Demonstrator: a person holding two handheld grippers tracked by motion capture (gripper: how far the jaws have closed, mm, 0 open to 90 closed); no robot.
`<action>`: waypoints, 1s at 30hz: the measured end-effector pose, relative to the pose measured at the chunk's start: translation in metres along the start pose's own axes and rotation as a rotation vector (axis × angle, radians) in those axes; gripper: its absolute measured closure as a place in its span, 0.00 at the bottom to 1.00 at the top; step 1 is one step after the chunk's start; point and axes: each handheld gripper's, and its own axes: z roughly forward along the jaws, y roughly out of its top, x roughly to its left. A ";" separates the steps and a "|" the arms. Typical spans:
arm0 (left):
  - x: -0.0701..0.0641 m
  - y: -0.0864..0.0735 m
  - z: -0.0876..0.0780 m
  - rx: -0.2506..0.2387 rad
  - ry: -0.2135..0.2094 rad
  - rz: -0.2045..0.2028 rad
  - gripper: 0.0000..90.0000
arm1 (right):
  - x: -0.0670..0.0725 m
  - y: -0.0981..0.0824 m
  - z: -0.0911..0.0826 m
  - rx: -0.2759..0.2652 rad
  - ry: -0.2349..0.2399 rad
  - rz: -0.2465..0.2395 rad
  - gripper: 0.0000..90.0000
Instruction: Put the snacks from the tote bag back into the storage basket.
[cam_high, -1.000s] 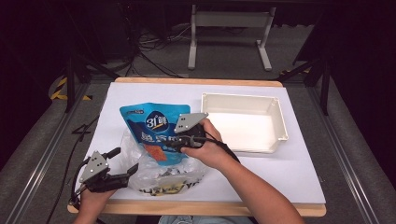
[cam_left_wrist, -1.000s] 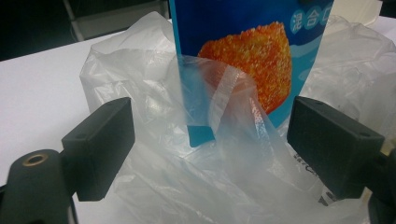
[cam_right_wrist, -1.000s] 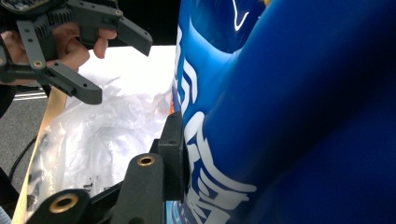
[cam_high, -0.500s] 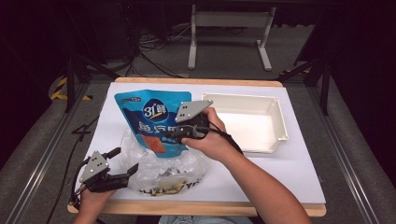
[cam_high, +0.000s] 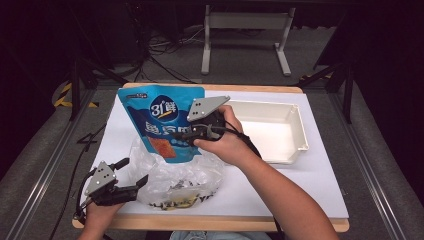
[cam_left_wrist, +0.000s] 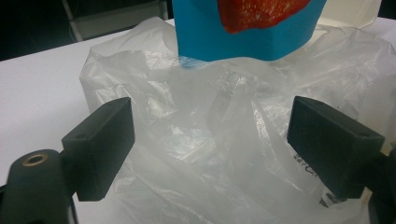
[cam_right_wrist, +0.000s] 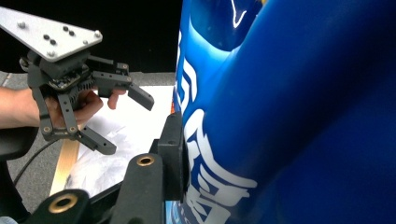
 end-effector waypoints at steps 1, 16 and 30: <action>0.000 0.000 0.000 0.000 0.000 0.000 0.17 | -0.001 0.001 -0.001 -0.005 0.001 -0.002 0.69; 0.000 0.000 0.000 -0.003 0.003 0.000 0.17 | -0.006 0.012 -0.010 -0.052 0.005 -0.007 0.68; 0.000 0.000 0.000 -0.002 0.006 0.002 0.18 | -0.025 0.004 -0.036 -0.054 -0.063 0.014 0.68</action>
